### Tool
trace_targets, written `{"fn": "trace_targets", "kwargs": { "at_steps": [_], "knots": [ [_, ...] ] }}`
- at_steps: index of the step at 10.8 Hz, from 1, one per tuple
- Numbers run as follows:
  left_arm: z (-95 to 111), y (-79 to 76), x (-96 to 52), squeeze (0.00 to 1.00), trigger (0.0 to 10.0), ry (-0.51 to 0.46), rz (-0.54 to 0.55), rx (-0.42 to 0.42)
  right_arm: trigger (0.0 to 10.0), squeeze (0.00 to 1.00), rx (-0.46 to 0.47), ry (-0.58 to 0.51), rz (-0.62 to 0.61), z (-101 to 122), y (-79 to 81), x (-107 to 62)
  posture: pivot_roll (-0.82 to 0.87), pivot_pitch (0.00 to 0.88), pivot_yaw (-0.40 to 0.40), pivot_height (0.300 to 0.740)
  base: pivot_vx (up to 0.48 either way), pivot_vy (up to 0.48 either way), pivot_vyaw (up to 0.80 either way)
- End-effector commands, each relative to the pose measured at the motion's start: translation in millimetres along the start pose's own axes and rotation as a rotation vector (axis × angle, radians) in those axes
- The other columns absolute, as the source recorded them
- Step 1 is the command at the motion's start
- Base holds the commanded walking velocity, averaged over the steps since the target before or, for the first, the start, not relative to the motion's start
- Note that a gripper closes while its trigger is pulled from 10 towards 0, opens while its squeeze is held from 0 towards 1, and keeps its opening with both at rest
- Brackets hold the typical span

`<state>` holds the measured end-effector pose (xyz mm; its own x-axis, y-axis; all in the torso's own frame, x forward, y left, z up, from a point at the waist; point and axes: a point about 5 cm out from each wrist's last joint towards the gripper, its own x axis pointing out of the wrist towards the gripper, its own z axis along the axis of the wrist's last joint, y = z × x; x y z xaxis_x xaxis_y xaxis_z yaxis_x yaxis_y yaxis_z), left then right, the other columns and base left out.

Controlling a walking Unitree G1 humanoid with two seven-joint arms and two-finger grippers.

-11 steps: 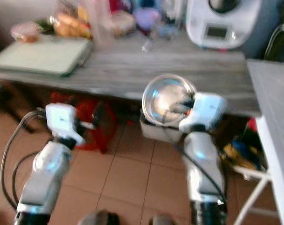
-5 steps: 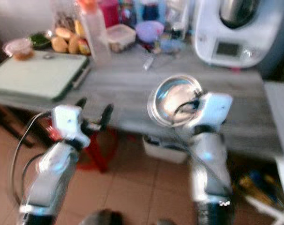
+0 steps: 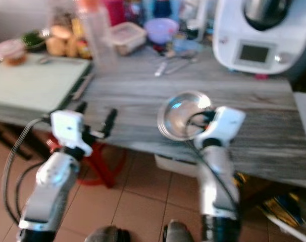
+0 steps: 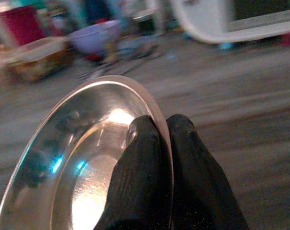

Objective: Setting the table

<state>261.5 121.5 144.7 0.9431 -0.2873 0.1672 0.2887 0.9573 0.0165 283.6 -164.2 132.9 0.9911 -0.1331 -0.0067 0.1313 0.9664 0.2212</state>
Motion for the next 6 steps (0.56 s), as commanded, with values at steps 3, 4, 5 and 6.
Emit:
{"fn": "trace_targets", "kwargs": {
  "at_steps": [3, 4, 5, 6],
  "knots": [
    [3, -4.8, -6.4, 0.0, 10.0, -0.004, -0.008, 0.008, 10.0, 0.0, 0.158, 0.147, -0.033, -15, 2.3, 1.8, -0.07, 0.142, 0.049, 0.74, 0.0, 0.0, 0.0],
    [1, -4.4, -9.6, 0.0, 10.0, 0.012, -0.01, 0.008, 10.0, 0.0, 0.175, 0.153, -0.041, -16, 5.3, 1.7, -0.07, 0.146, 0.049, 0.74, 0.0, 0.0, 0.0],
    [-2, -1.9, -14.8, 0.0, 10.0, 0.03, -0.005, 0.011, 10.0, 0.0, 0.157, 0.154, -0.036, -16, 8.7, 4.2, -0.06, 0.149, 0.046, 0.74, 0.0, 0.0, 0.0],
    [-2, -2.0, -15.9, 0.0, 10.0, 0.032, -0.003, 0.011, 10.0, 0.0, 0.173, 0.158, -0.042, -14, 9.2, 7.5, -0.06, 0.148, 0.045, 0.74, 0.0, 0.0, 0.0]
  ]
}}
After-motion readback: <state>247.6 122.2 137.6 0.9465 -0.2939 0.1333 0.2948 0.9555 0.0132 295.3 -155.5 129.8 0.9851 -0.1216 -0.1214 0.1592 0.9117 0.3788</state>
